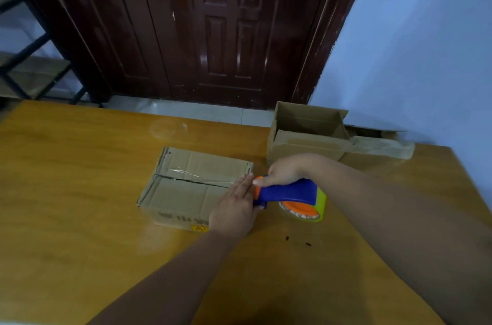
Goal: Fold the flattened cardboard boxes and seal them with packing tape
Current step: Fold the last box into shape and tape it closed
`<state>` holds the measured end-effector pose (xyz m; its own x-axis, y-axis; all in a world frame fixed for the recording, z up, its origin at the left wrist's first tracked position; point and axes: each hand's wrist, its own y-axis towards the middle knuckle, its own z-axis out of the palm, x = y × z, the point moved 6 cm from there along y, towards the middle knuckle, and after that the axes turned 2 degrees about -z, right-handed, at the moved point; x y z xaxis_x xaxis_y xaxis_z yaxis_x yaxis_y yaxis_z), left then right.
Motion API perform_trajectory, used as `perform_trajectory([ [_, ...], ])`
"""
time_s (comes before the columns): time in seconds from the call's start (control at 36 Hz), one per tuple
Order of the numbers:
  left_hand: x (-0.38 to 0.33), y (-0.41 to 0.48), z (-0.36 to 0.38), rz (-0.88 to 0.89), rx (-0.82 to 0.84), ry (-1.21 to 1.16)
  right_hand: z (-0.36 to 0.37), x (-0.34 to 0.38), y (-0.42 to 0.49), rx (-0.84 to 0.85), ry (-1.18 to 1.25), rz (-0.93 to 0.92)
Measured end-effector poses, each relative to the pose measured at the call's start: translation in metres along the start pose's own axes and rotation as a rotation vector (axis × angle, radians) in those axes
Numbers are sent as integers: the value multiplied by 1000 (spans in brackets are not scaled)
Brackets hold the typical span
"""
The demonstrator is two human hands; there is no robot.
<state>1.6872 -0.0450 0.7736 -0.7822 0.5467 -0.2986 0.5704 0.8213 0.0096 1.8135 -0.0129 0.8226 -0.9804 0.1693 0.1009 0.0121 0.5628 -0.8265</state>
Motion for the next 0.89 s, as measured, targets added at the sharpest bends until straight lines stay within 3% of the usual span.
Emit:
perform_trajectory([
  [0.14, 1, -1, 4, -4, 36, 23, 18, -11, 18, 219, 281, 43],
  [0.28, 1, 0, 4, -9, 34, 16, 10, -14, 24, 197, 387, 47],
  [0.89, 2, 4, 3, -8, 43, 6, -8, 15, 25, 162, 113, 41],
])
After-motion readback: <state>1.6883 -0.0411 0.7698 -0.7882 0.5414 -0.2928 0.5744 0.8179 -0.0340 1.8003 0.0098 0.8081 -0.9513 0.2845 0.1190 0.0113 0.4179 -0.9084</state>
